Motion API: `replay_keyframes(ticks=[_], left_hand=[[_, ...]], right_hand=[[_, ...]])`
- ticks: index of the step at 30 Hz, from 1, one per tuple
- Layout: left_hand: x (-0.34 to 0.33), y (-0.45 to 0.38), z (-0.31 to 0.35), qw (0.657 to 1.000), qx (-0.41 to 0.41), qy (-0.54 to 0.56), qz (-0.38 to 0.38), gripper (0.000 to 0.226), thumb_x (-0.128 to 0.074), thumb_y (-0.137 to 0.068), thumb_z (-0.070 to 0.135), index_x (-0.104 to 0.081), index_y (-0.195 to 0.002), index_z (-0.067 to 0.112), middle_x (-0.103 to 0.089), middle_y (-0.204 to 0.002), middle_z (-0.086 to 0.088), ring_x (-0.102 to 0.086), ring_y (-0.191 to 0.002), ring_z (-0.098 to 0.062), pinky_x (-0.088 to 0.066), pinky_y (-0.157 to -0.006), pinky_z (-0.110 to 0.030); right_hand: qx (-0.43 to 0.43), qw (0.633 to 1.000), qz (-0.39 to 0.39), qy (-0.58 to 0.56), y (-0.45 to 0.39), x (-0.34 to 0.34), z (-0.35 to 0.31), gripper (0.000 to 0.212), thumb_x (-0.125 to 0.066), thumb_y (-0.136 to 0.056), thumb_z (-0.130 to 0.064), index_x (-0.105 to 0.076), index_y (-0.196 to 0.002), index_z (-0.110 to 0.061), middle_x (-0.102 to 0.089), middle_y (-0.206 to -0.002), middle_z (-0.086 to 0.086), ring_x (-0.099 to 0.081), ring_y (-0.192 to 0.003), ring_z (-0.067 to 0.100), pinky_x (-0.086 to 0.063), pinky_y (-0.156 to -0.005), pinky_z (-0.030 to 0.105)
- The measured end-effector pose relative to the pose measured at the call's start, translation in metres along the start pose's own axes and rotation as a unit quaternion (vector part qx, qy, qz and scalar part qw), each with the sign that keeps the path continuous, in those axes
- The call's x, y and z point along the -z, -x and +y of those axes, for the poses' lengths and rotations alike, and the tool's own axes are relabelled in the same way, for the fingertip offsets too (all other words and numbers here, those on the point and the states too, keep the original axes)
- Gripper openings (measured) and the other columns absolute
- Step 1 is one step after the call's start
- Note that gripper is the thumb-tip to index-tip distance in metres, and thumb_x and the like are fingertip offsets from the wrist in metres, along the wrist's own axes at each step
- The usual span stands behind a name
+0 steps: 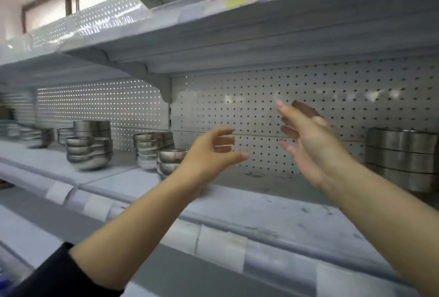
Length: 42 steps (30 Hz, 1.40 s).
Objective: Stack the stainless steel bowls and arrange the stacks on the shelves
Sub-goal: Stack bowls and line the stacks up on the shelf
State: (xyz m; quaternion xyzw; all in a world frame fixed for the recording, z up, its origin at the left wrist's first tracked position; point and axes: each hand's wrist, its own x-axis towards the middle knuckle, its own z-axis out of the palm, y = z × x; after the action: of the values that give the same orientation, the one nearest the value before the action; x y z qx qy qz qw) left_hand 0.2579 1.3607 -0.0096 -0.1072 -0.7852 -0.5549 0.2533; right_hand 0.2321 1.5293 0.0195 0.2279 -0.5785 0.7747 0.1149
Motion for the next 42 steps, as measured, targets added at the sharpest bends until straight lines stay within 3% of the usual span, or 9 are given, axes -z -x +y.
replay_keyframes(ticks=[4, 7, 10, 14, 18, 23, 30, 34, 42], left_hand=[[0.076, 0.024, -0.025, 0.998, -0.009, 0.053, 0.041, 0.053, -0.078, -0.072, 0.015, -0.054, -0.118, 0.027, -0.063, -0.111, 0.008, -0.063, -0.094, 0.003, -0.052, -0.070, -0.010], [0.138, 0.035, -0.043, 0.994, 0.000, 0.081, 0.068, 0.050, -0.076, -0.073, 0.011, -0.057, -0.118, 0.020, -0.065, -0.113, 0.001, -0.063, -0.100, -0.004, -0.053, -0.082, -0.020], [0.203, 0.043, -0.062, 0.988, 0.004, 0.090, 0.124, 0.045, -0.076, -0.073, 0.013, -0.059, -0.114, 0.023, -0.065, -0.110, 0.003, -0.063, -0.097, -0.002, -0.049, -0.075, -0.016], [0.282, 0.054, -0.093, 0.982, 0.033, 0.049, 0.180, 0.054, -0.078, -0.072, 0.016, -0.057, -0.121, 0.020, -0.064, -0.115, 0.001, -0.059, -0.109, -0.012, -0.046, -0.090, -0.029], [0.348, 0.062, -0.129, 0.978, 0.053, 0.018, 0.201, 0.049, -0.078, -0.071, 0.016, -0.055, -0.112, 0.031, -0.061, -0.116, 0.005, -0.055, -0.109, -0.011, -0.045, -0.090, -0.031], [0.406, 0.056, -0.175, 0.976, 0.071, 0.019, 0.206, 0.052, -0.077, -0.072, 0.020, -0.050, -0.112, 0.039, -0.057, -0.115, 0.013, -0.051, -0.113, -0.008, -0.041, -0.086, -0.027], [0.472, 0.016, -0.220, 0.974, 0.059, 0.041, 0.214, 0.054, -0.077, -0.072, 0.024, -0.051, -0.117, 0.038, -0.058, -0.113, 0.022, -0.051, -0.111, 0.001, -0.042, -0.078, -0.017], [0.508, -0.022, -0.237, 0.975, 0.043, 0.038, 0.214, 0.053, -0.076, -0.072, 0.022, -0.053, -0.118, 0.036, -0.059, -0.112, 0.020, -0.053, -0.110, 0.000, -0.042, -0.087, -0.025], [0.555, -0.091, -0.290, 0.984, 0.043, 0.083, 0.154, 0.055, -0.076, -0.072, 0.020, -0.053, -0.122, 0.030, -0.060, -0.114, 0.016, -0.054, -0.110, -0.003, -0.042, -0.087, -0.025]], right_hand=[[0.002, 0.995, -0.045, -0.090, 0.025, -0.111, 0.035, 0.088, -0.075, -0.048, -0.050, -0.049, -0.130, -0.031, -0.059, -0.119, -0.013, -0.055, -0.108, 0.005, -0.046, -0.088, 0.030], [0.000, 0.991, -0.057, -0.121, 0.037, -0.192, 0.057, 0.062, -0.077, -0.069, -0.041, -0.051, -0.126, -0.037, -0.057, -0.123, -0.013, -0.057, -0.095, -0.006, -0.048, -0.069, 0.018], [0.007, 0.993, -0.029, -0.111, 0.042, -0.257, 0.074, 0.057, -0.073, -0.075, -0.039, -0.051, -0.128, -0.035, -0.055, -0.128, -0.010, -0.053, -0.106, -0.004, -0.046, -0.079, 0.022], [-0.005, 0.994, 0.003, -0.113, 0.050, -0.318, 0.093, 0.057, -0.070, -0.077, -0.042, -0.051, -0.130, -0.030, -0.056, -0.126, -0.012, -0.051, -0.102, -0.006, -0.045, -0.095, 0.029], [0.055, 0.998, 0.004, -0.039, 0.064, -0.362, 0.114, 0.057, -0.069, -0.068, -0.055, -0.053, -0.121, -0.044, -0.054, -0.128, -0.019, -0.051, -0.114, -0.003, -0.041, -0.092, 0.023], [0.051, 0.998, -0.024, -0.010, 0.062, -0.411, 0.143, 0.065, -0.063, -0.047, -0.069, -0.056, -0.109, -0.051, -0.055, -0.126, -0.023, -0.048, -0.120, -0.003, -0.040, -0.099, 0.030], [0.044, 0.997, -0.048, -0.052, 0.021, -0.507, 0.189, 0.074, -0.065, -0.050, -0.061, -0.058, -0.120, -0.040, -0.058, -0.122, -0.020, -0.054, -0.112, -0.005, -0.044, -0.097, 0.029], [0.044, 0.996, -0.049, -0.064, -0.011, -0.555, 0.208, 0.077, -0.065, -0.048, -0.064, -0.057, -0.121, -0.041, -0.058, -0.124, -0.019, -0.053, -0.116, -0.001, -0.043, -0.098, 0.029], [0.053, 0.998, -0.012, -0.044, -0.065, -0.613, 0.247, 0.072, -0.066, -0.045, -0.067, -0.060, -0.113, -0.045, -0.058, -0.121, -0.022, -0.052, -0.114, -0.008, -0.043, -0.088, 0.023]])
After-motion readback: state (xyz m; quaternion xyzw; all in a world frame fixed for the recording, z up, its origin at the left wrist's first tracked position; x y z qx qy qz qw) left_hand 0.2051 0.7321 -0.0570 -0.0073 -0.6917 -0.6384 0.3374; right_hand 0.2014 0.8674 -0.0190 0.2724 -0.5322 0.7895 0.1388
